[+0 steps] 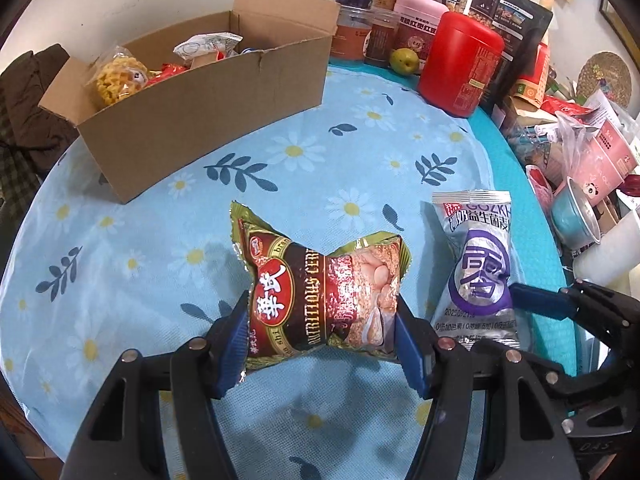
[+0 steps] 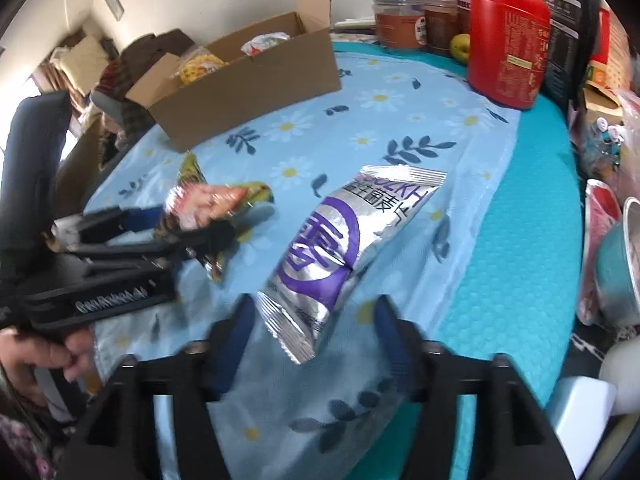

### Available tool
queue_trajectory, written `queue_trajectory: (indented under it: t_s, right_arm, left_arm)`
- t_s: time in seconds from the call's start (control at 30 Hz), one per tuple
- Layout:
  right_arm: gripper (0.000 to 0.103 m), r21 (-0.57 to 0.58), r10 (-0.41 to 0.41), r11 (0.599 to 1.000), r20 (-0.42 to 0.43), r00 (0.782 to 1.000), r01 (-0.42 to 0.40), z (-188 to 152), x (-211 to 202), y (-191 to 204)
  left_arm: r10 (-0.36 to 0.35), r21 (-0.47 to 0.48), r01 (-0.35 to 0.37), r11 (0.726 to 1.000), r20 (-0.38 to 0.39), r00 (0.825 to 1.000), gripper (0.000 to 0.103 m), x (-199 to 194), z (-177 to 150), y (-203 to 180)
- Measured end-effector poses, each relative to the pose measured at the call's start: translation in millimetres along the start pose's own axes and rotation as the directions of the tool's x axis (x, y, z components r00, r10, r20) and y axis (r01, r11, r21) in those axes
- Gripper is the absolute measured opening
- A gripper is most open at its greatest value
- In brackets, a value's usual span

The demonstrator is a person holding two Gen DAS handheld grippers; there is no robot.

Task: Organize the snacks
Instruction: 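Lift the cereal bag and GOZKH bag with both grippers off the table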

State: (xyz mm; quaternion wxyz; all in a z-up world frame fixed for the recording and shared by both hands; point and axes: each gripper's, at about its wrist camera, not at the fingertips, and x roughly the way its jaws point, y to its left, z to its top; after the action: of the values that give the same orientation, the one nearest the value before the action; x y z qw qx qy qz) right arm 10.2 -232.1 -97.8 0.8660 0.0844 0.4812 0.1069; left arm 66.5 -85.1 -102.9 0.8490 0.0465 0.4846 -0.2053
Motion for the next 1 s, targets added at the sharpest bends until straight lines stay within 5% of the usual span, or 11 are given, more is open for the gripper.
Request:
queue_trajectory:
  t_s: [0.23,0.53,1.0]
  right_arm:
    - [0.070,0.047,-0.151,0.988,0.042,0.988,0.149,19.3,16.6,-3.2]
    - [0.045,-0.031,-0.118,0.992,0.021,0.993,0.118,24.2,37.1,10.6]
    - [0.036,-0.099,-0.103,0.989,0.032,0.994,0.106,20.8,36.7,21.6]
  left_arm:
    - [0.043,-0.016,-0.042,0.999,0.026,0.999,0.064,-1.6,-1.4,3.0]
    - [0.050,-0.034,-0.049,0.998,0.016,0.999,0.064,1.1,0.3,9.9]
    - [0.065,0.032,-0.067,0.997,0.053,0.996,0.060,6.1,4.6,-0.6]
